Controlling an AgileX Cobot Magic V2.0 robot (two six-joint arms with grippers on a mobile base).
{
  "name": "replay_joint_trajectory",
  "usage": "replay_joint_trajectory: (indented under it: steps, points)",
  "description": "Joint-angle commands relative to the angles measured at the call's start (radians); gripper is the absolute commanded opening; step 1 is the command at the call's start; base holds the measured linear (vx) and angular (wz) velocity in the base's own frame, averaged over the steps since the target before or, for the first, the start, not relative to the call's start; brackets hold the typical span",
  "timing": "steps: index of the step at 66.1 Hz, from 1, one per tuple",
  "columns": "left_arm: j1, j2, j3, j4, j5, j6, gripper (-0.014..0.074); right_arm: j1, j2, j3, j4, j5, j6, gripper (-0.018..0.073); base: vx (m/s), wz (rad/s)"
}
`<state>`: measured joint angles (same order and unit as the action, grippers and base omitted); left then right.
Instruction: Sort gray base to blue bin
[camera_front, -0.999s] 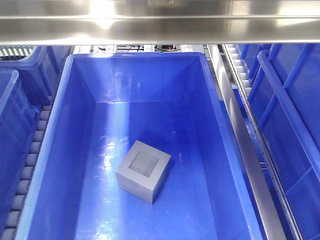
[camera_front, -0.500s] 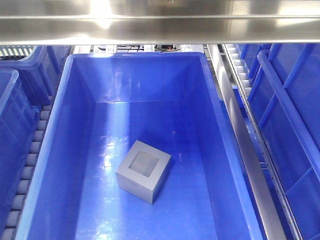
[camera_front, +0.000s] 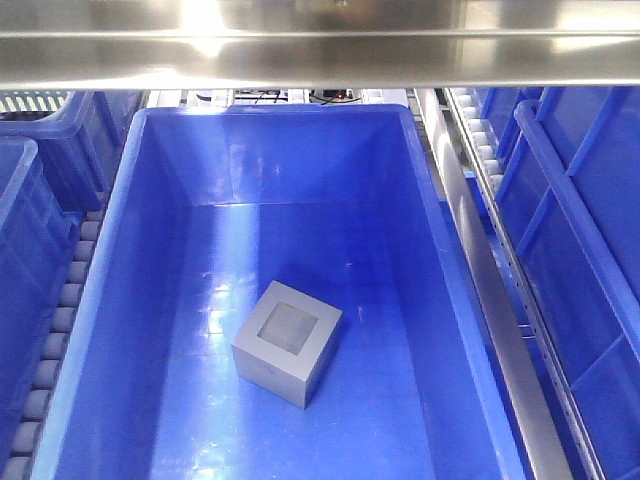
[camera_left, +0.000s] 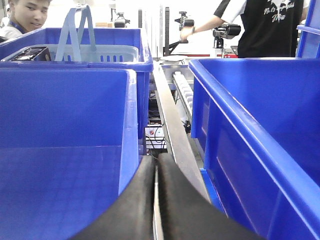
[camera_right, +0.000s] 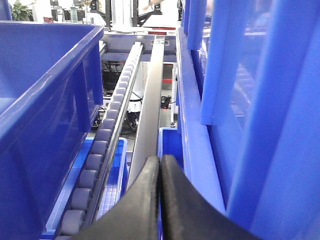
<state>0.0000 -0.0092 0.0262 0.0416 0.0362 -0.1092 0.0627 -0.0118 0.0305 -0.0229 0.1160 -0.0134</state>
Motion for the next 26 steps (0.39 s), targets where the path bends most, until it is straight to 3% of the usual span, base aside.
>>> replay_joint_trajectory:
  steps: [1,26]
  points:
    - [0.001,-0.017,0.03,-0.002,-0.079,-0.006,-0.0006,0.0,-0.011,0.014,-0.01,-0.077,-0.005,-0.0009,0.0,0.0]
    - [0.001,-0.017,0.03,-0.002,-0.079,-0.006,-0.0006,0.0,-0.011,0.014,-0.01,-0.077,-0.005,-0.0009,0.0,0.0]
